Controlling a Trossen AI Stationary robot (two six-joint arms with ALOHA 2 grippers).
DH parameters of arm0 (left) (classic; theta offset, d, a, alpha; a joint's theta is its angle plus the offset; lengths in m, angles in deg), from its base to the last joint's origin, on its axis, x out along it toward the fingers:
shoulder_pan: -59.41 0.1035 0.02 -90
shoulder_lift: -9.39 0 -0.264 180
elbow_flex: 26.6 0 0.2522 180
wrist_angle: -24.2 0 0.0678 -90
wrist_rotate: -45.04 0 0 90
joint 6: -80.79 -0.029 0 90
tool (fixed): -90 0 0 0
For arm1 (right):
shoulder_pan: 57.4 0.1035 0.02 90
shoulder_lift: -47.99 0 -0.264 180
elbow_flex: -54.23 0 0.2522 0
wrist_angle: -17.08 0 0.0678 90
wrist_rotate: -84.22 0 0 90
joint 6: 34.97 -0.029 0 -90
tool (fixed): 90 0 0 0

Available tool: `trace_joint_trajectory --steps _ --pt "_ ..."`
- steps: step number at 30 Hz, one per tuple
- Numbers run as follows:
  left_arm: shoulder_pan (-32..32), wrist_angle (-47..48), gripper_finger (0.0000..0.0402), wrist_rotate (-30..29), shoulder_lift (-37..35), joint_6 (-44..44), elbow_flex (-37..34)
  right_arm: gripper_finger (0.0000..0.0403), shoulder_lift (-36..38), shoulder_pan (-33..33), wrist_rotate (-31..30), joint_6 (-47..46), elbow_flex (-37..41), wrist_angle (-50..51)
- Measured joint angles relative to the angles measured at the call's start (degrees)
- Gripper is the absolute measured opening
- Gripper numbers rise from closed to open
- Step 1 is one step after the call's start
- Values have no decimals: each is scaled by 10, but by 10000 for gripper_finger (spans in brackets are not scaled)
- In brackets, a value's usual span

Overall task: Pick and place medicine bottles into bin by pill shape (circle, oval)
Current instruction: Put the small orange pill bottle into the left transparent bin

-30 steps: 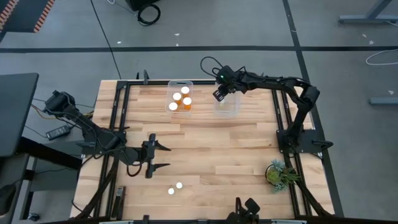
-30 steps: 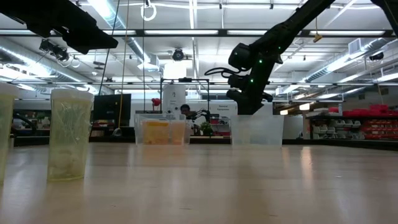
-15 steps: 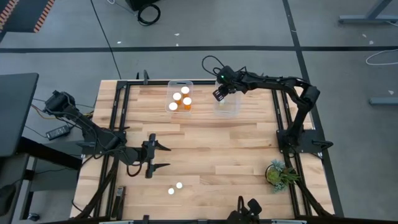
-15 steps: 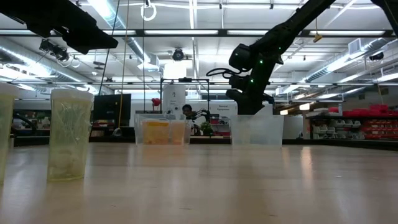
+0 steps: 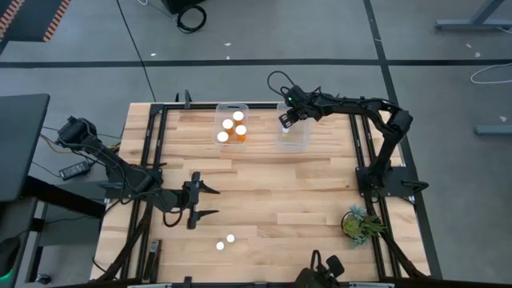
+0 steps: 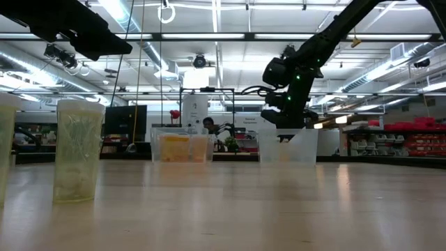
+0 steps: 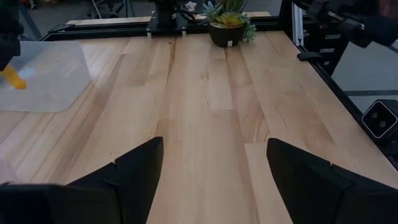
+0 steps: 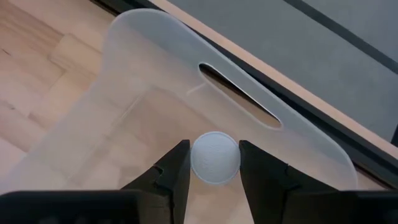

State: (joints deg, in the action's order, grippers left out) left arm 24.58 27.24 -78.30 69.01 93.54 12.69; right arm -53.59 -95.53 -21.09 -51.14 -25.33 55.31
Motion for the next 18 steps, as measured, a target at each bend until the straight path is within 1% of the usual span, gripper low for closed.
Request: trace_joint_trajectory --steps 7,11,14,18 --pt "0 0 293 0 0 0 0 137 0 0 0 -28 0 0" --pt "0 0 293 0 0 0 0 140 0 0 0 -28 0 0" --pt "0 0 293 0 0 0 0 149 0 0 0 -20 0 1" --pt "0 0 293 0 0 0 0 172 -2 0 4 -12 2 3"
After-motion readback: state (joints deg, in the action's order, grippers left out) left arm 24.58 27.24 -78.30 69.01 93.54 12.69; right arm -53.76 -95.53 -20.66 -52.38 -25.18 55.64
